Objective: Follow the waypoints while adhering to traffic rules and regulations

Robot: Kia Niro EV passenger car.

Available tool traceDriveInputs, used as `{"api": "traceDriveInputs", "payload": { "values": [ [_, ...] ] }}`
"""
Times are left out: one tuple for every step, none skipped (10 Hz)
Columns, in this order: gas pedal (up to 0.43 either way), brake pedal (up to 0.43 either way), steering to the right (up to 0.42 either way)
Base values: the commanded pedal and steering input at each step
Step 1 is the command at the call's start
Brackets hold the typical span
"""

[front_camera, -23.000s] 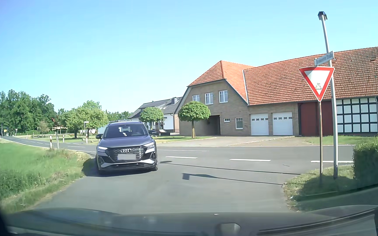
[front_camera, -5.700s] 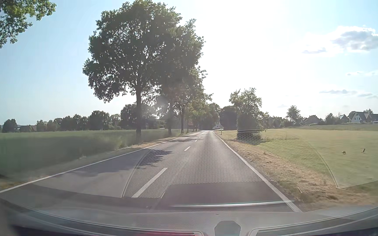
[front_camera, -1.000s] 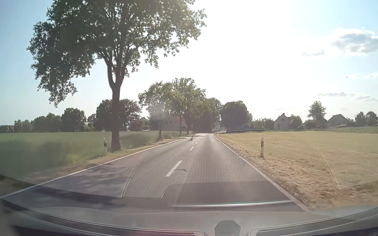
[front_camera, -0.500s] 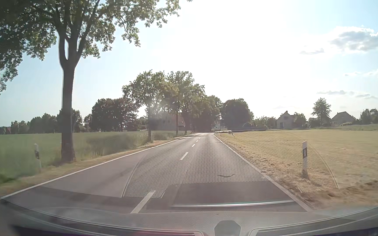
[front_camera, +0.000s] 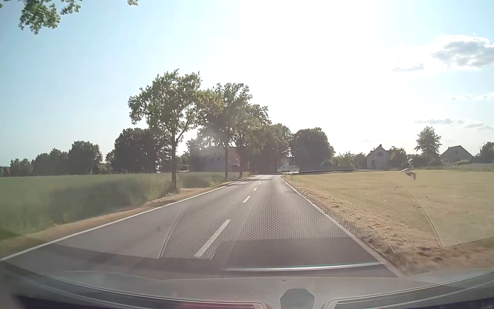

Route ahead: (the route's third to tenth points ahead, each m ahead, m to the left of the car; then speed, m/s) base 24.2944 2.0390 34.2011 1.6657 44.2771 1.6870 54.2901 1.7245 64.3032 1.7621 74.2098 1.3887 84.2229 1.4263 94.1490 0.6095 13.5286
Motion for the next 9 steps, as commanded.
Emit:
{"api": "traceDriveInputs", "payload": {
  "values": [
    [0.319, 0.006, -0.001],
    [0.319, 0.006, -0.001],
    [0.319, 0.006, 0.0],
    [0.319, 0.006, 0.004],
    [0.319, 0.006, 0.004],
    [0.311, 0.006, 0.002],
    [0.287, 0.006, 0.0],
    [0.28, 0.006, 0.001],
    [0.28, 0.006, 0.002]
  ]
}}
